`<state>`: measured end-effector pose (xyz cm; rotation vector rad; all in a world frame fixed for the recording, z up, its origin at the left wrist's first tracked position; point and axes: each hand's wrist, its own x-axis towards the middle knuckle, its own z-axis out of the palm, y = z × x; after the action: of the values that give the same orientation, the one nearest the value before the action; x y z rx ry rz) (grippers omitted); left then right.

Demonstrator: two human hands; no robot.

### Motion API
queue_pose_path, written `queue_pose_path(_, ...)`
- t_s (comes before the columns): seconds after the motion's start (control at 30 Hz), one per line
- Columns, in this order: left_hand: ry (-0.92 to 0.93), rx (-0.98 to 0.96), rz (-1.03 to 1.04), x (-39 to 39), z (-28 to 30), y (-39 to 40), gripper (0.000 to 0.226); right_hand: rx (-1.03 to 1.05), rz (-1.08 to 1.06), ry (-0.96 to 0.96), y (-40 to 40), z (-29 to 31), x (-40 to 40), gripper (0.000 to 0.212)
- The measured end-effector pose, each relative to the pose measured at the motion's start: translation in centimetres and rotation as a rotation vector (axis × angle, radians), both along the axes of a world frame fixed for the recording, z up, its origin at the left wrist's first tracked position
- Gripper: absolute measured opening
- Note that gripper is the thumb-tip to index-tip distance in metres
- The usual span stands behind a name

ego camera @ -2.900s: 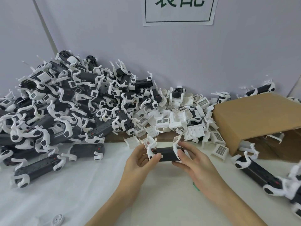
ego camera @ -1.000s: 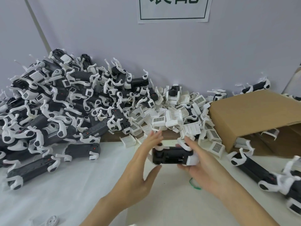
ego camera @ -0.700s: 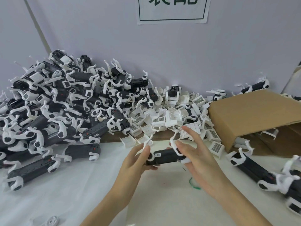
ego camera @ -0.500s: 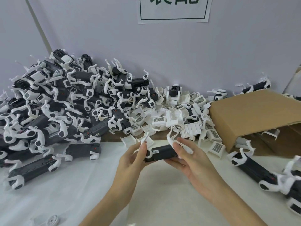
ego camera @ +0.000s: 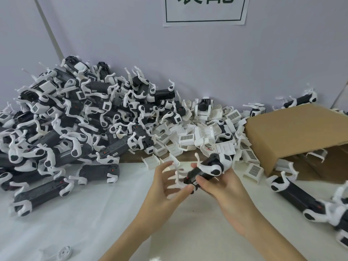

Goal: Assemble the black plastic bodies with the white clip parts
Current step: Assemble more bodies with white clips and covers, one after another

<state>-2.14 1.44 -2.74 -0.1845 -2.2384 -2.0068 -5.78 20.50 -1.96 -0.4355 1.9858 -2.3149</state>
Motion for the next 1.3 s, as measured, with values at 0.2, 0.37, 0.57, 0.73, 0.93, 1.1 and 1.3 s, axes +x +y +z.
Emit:
queue_pose_path(0.2,0.436,-0.295,0.082,1.2,1.3,0.5,0.071,0.432,0.018,0.398,0.3,0.6,0.2,0.080)
queue_pose_path(0.37,0.383,-0.166,0.112,1.4,2.0,1.1,0.025,0.647,0.068,0.453,-0.1,0.4,1.1,0.096)
queue_pose_path(0.57,0.146,0.054,0.163,0.7,2.6,-0.9,0.036,0.615,-0.051,0.476,0.0,0.5,1.3,0.049)
queue_pose_path(0.73,0.022,0.124,0.026,0.4,1.9,-1.3,0.057,0.570,-0.088,0.575,0.3,1.2,1.0,0.030)
queue_pose_path(0.93,0.038,0.238,-0.026,0.2,1.2,-1.6,0.055,0.347,0.071,0.078,0.9,0.9,0.1,0.063)
queue_pose_path(1.1,0.038,0.011,-0.134,-0.5,0.8,-3.4,0.066,0.197,0.164,0.032,1.6,0.8,-0.2,0.054)
queue_pose_path(1.3,0.237,-0.360,-0.103,-1.3,0.4,-4.4,0.068,0.460,0.127,0.272,2.3,0.9,-0.6,0.069)
